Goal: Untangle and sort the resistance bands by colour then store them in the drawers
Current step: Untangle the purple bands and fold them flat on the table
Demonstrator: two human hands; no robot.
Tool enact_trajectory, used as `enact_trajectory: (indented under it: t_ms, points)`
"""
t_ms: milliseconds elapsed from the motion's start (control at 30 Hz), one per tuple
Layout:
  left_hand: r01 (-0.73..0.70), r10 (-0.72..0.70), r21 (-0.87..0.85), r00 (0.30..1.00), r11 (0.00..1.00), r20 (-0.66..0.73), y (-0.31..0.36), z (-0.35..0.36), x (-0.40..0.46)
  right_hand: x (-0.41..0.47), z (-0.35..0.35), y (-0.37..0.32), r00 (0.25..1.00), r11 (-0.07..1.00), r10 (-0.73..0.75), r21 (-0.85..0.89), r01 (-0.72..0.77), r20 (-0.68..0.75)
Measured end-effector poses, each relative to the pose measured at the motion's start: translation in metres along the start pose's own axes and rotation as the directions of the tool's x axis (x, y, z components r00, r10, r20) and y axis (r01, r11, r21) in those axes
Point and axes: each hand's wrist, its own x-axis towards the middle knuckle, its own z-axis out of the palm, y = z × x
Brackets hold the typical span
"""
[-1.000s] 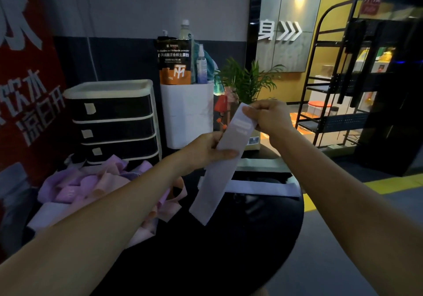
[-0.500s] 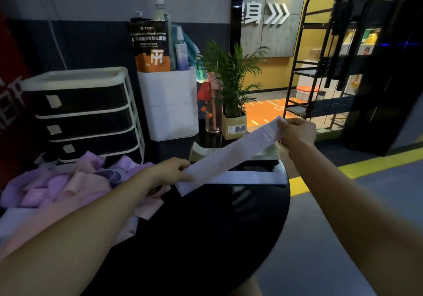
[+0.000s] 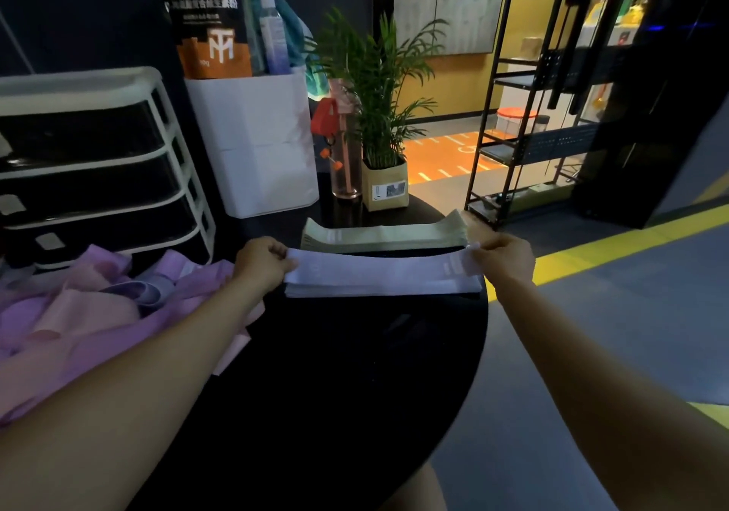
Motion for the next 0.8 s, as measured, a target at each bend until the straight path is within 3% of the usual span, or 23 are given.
enact_trajectory:
  t_ms: [200,500,633,700,800]
  points:
    - [-0.084,0.072,0.198,0.995,0.977,0.067,0.000,0.013,0.004,0.002,0.004,0.014,0.999,0.979,-0.028,-0.201,0.031,0.015]
    - [-0.060,0.032,0.290,0.994,0.955,0.102,-0.012,0.017,0.008,0.001,0.014,0.032,0.999,0.967,-0.047,-0.251,0.051,0.024]
    - [-0.119,0.077,0.288,0.985,0.950,0.155,-0.016,0.020,0.007,0.002,0.017,0.034,0.984,0.914,-0.176,-0.371,0.163,0.000]
    - [-0.180,0.131,0.227,0.968,0.957,0.214,-0.015,0.018,0.006,-0.005,0.023,0.024,0.938,0.864,-0.321,-0.364,0.348,0.134]
    - [-0.210,0.140,0.193,0.936,0.958,0.323,-0.017,0.015,0.003,-0.024,0.042,0.008,0.766,0.747,-0.469,-0.264,0.610,0.441]
